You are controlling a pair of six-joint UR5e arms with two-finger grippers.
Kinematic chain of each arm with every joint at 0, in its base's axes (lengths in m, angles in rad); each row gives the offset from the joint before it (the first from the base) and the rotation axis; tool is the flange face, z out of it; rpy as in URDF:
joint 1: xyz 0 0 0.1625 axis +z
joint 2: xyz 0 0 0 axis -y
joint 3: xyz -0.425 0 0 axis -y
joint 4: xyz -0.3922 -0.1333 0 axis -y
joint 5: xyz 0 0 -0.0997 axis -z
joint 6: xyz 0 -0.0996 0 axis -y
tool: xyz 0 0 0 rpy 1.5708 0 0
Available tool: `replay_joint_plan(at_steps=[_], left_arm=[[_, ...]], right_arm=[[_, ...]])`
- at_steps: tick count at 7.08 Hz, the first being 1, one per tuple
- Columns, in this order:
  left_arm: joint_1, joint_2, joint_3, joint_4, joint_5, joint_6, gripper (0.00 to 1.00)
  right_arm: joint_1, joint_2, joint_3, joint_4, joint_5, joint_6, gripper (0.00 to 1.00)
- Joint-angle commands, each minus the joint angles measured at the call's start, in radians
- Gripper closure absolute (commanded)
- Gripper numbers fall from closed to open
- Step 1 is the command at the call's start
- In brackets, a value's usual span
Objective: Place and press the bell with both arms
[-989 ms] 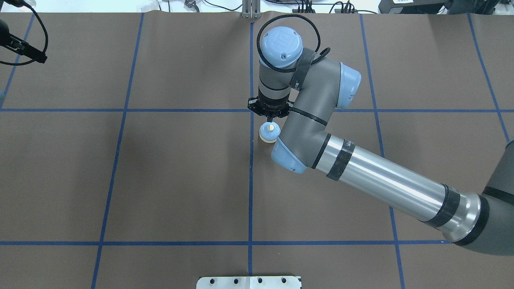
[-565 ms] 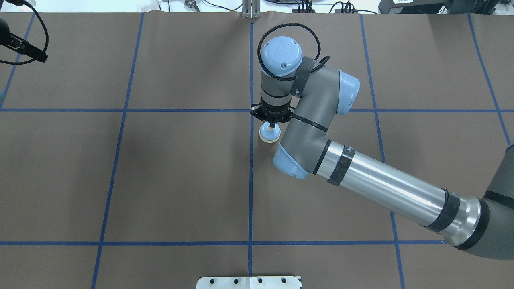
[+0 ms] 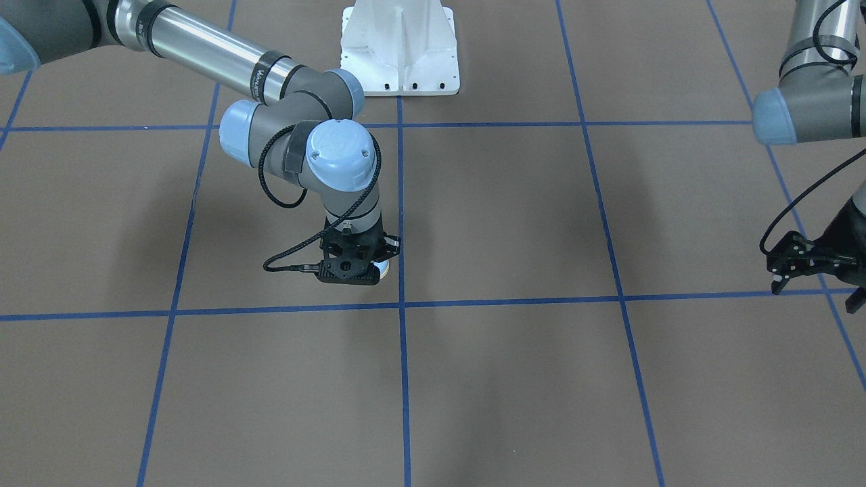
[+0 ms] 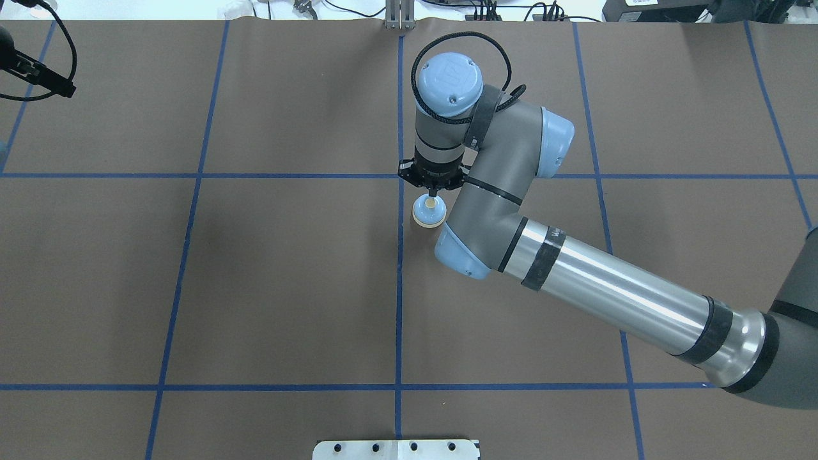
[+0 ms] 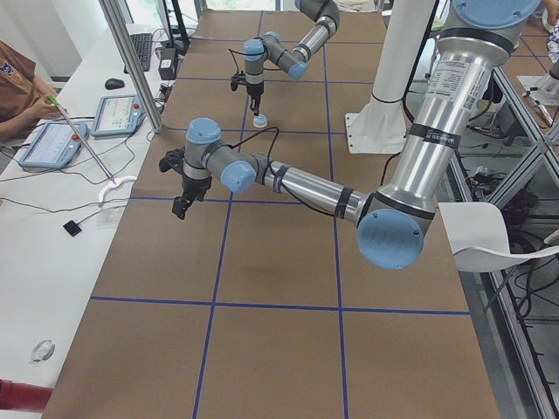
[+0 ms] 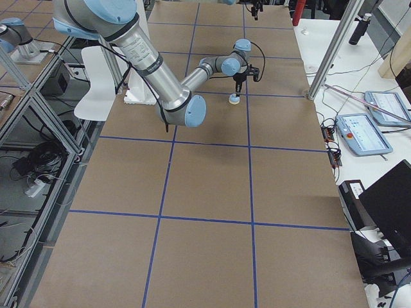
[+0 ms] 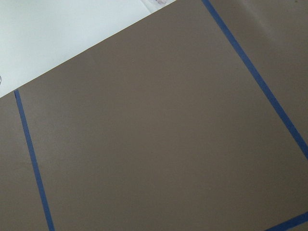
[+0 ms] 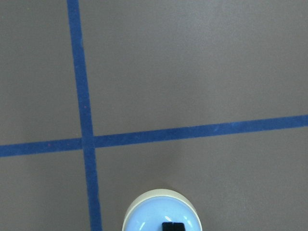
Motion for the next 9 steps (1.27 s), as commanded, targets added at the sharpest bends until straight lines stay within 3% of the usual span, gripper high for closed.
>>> replay_joint_plan(at_steps=[1,2,4,5,6,9], left_arm=[[-0.002,0.003,-0.009,0.008,-0.002,0.003,0.0],[-0.009,0.004,-0.021,0.008,-0.024,0.008,0.0],[-0.112,0.041,-0.011,0.006,-0.147,0.068,0.0],[-0.144,0.073,0.0,0.008,-0.165,0.221,0.0],[-0.196,0.099,0.008,0.011,-0.166,0.244,0.0],[-0.273,0.161,0.023,0.008,-0.17,0.253,0.0]], right_arm=[[0.067,0.012,0.052,-0.012,0.054,0.002,0.55],[0.083,-0.001,0.112,-0.059,0.071,0.001,0.01],[0.146,-0.082,0.265,-0.221,0.088,-0.058,0.0],[0.184,-0.187,0.38,-0.248,0.088,-0.182,0.0],[0.227,-0.325,0.515,-0.249,0.091,-0.379,0.0],[0.421,-0.574,0.609,-0.237,0.225,-0.609,0.0]])
